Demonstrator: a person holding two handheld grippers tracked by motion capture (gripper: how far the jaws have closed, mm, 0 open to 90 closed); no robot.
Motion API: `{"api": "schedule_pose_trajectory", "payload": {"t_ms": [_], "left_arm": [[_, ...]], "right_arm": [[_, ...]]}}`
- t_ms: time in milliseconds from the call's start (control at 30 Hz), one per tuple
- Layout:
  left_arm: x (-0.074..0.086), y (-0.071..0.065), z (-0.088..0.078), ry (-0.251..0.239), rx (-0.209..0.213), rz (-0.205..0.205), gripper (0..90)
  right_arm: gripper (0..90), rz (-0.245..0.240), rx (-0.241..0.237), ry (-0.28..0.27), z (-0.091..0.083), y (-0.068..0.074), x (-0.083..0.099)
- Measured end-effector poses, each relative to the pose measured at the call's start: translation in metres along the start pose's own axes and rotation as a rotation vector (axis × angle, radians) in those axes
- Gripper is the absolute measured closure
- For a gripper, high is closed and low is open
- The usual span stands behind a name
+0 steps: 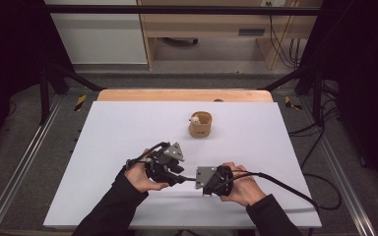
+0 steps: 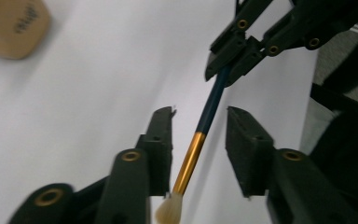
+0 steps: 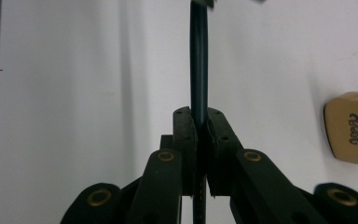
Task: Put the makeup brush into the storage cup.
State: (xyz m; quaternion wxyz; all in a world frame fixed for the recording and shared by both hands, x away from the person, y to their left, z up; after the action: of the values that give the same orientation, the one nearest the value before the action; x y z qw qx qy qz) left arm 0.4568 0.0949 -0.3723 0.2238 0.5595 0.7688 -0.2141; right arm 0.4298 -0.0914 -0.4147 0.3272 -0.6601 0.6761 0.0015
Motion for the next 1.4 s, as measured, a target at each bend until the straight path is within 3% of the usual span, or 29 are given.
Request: {"api": "schedule_pose_trajectory", "payload": {"t_ms": [33,67,267,467,667,933,1100,1400], "left_arm": [[0.002,0.0,-0.003,-0.032,-0.015,-0.021,56.6],[0.003,0.003,-0.007,-0.038,-0.031,-0.009,53.0],[0.016,0.011,-0.025,-0.127,-0.11,-0.072,33.8],[0.032,0.014,-0.031,-0.213,-0.147,-0.138,24.4],[0.049,0.015,-0.033,-0.267,-0.177,-0.194,21.0],[0.064,0.012,-0.026,-0.319,-0.193,-0.231,17.5],[0.068,0.012,-0.022,-0.365,-0.216,-0.263,15.7],[0.076,0.012,-0.02,-0.456,-0.222,-0.306,15.5]], "right_arm": [[84.6,0.01,0.004,0.0,0.0,-0.001,0.001],[84.5,0.022,0.007,-0.002,0.0,-0.002,0.003],[84.5,0.075,0.026,0.009,-0.001,-0.009,0.013],[84.5,0.115,0.039,0.011,-0.003,-0.013,0.024],[84.5,0.162,0.059,-0.011,-0.007,-0.014,0.033],[84.5,0.226,0.088,-0.046,-0.007,-0.015,0.04],[84.4,0.291,0.1,-0.069,-0.004,-0.013,0.042],[84.4,0.394,0.104,-0.161,0.0,-0.01,0.047]]}}
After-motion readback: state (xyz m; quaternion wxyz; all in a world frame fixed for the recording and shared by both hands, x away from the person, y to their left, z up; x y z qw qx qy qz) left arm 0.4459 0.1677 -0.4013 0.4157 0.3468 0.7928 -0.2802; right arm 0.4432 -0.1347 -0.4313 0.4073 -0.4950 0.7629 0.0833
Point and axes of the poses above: each handheld gripper's, and its own axes: z roughly forward along the jaws, x roughly out of its underside, y roughly to its left, the point moved 1 cm from there along z, roughly forward along the jaws, and after that the axes turned 4 degrees about x, right-handed, at the moved point
